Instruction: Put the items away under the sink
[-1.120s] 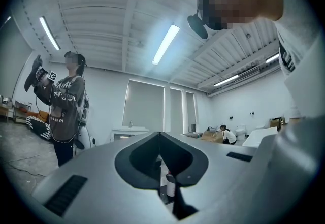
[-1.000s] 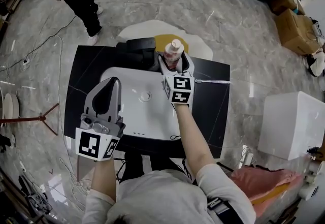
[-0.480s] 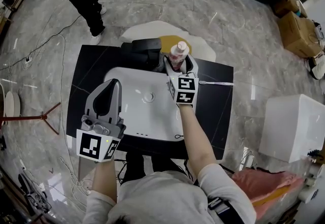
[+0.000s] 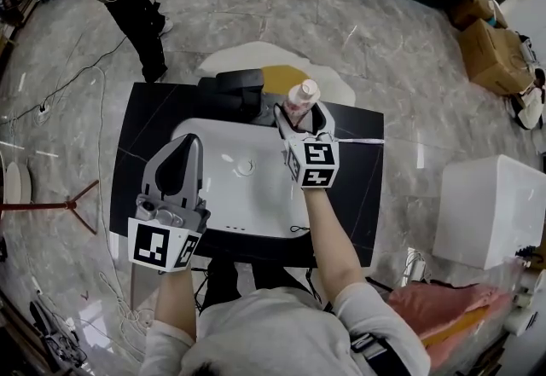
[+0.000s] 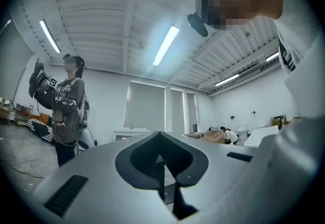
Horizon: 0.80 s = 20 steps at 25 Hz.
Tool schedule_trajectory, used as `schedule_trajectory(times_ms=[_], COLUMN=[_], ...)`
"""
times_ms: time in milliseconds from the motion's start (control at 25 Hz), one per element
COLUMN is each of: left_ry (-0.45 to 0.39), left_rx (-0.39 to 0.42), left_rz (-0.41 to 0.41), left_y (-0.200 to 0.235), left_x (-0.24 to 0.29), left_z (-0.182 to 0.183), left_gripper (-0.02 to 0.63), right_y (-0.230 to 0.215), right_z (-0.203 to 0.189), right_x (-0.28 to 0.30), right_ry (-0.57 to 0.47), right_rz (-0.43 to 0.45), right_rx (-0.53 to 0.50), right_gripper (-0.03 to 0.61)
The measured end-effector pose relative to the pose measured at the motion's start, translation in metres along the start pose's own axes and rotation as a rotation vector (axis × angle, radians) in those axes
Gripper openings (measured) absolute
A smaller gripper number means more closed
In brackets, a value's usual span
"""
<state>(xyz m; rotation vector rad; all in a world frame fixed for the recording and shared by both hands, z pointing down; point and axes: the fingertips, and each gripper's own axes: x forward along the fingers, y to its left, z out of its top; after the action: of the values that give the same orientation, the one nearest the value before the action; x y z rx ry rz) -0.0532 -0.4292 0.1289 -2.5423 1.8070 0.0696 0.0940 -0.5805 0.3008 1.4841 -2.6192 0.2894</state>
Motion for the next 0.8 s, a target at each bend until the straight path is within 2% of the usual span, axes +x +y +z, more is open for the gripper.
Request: schedule_trajectory(times_ms=[320, 520, 800], left_ry=[-0.033, -0.076, -0.092], left_rx=[0.002, 0.010, 0.018], left_rz=[-0.045, -0.093, -0.162], left_y=[-0.003, -0.004, -0.006], left_x=[-0.008, -0.019, -0.050], left_z=[0.017, 0.037, 0.056], left_gripper=[0.002, 0.002, 0.002], right_y=[0.024, 0.039, 0.067], right_z=[0.049, 0.075, 0.095], right_x=[-0.038, -0.070, -0.120], right_ry=[-0.063, -0.082, -0.110], right_rz=[0.027, 0.007, -0.036], right_rx=[-0.020, -0.030, -0.037], right_gripper=[0.350, 0.350, 0.350])
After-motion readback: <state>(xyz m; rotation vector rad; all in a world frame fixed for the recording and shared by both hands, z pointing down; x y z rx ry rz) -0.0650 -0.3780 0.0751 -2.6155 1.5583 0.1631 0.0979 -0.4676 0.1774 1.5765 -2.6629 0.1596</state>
